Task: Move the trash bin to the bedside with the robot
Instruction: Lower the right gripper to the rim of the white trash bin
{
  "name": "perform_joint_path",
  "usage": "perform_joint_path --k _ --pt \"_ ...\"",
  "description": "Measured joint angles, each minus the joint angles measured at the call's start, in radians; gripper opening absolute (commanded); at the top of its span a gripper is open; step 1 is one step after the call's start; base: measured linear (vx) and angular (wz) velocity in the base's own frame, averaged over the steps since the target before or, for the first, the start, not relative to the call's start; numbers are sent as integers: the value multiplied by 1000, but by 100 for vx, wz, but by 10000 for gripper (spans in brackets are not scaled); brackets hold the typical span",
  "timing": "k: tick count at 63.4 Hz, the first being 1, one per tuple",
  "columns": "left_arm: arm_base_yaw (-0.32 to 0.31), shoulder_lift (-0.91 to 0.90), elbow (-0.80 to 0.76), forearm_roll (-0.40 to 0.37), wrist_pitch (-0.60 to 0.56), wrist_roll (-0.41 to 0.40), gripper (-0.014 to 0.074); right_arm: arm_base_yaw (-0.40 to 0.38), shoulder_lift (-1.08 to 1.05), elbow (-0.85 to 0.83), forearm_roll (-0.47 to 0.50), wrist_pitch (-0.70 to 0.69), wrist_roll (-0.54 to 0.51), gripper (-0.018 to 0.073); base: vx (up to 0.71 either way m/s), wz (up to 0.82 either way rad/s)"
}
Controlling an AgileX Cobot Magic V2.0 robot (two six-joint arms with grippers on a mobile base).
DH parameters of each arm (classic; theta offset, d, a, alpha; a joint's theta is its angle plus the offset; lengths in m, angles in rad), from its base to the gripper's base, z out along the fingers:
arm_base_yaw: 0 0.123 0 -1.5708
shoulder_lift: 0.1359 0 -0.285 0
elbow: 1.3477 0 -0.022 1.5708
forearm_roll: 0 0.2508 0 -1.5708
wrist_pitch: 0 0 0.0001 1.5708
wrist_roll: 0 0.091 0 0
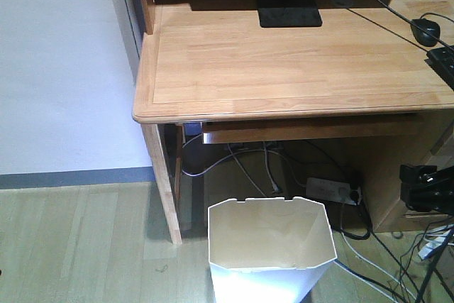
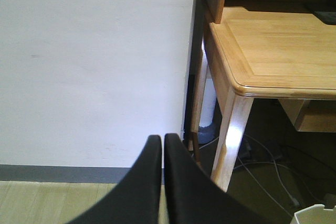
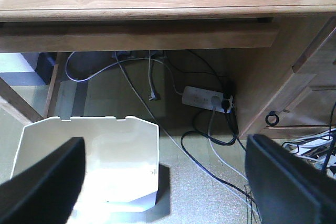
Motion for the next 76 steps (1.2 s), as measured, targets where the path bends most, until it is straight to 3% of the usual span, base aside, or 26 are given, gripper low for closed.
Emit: perform_joint_path --k 26,53,76 --pt "0 0 0 0 0 0 -6 0 57 -60 36 -29 27 564 0 0" --pt "0 0 0 0 0 0 -6 0 462 -323 47 50 29 564 0 0" --pt "0 0 0 0 0 0 -6 -25 850 -449 53 51 -57 564 0 0"
